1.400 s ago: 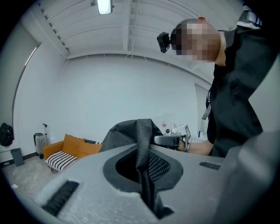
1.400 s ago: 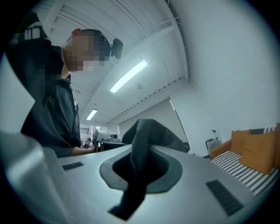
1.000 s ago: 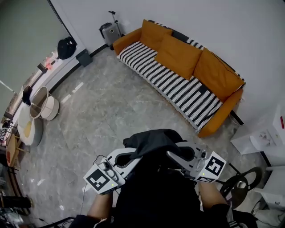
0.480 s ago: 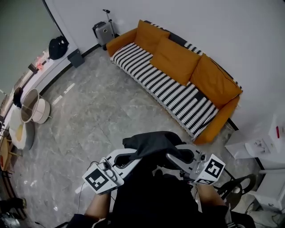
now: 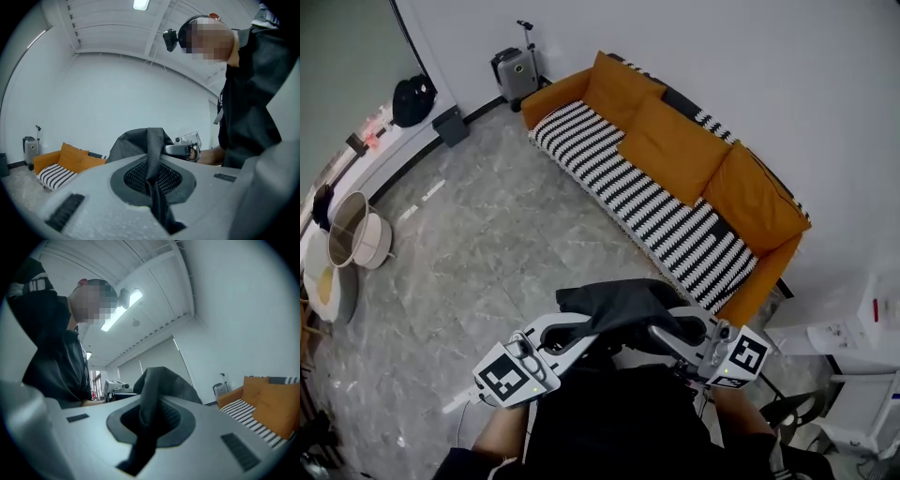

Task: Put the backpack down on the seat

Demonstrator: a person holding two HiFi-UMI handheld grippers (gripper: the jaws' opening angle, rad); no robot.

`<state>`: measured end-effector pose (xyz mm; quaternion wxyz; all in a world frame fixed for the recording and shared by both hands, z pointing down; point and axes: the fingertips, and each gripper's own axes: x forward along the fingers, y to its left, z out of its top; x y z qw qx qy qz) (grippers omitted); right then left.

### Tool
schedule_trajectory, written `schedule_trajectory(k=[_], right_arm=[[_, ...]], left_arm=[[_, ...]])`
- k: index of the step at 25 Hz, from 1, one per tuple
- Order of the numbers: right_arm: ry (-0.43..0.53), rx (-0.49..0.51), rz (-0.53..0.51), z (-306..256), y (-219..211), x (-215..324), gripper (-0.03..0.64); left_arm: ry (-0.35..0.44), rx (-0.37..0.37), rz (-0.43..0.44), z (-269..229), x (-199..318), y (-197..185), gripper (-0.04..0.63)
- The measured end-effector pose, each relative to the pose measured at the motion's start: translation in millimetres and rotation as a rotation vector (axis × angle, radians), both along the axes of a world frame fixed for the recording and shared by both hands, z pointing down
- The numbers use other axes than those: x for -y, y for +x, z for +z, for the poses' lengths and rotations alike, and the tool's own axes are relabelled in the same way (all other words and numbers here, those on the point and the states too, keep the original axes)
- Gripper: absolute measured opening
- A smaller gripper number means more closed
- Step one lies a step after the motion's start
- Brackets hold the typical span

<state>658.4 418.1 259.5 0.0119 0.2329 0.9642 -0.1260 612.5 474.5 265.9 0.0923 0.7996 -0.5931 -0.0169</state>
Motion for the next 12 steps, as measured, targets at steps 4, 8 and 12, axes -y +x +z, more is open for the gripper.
schedule_trajectory(k=[4,8,12], right_arm=[[-0.023,0.009,0.021,-0.7,-29.5,4.0,0.040],[-0.047,-0.001,0.024,-0.9,-55.8,11.0,0.040],[-0.051,-0.006,0.012,-2.1,-81.9,14.7,0.040]], left_arm=[[0.005,0.032,0.006,-2.0,4.5,-31.4,0.023],[0.008,0.039,-0.010,-4.7,13.0,-59.8,0.023],[0.013,0.013,-0.025,-4.9,15.8,-86.0,0.023]])
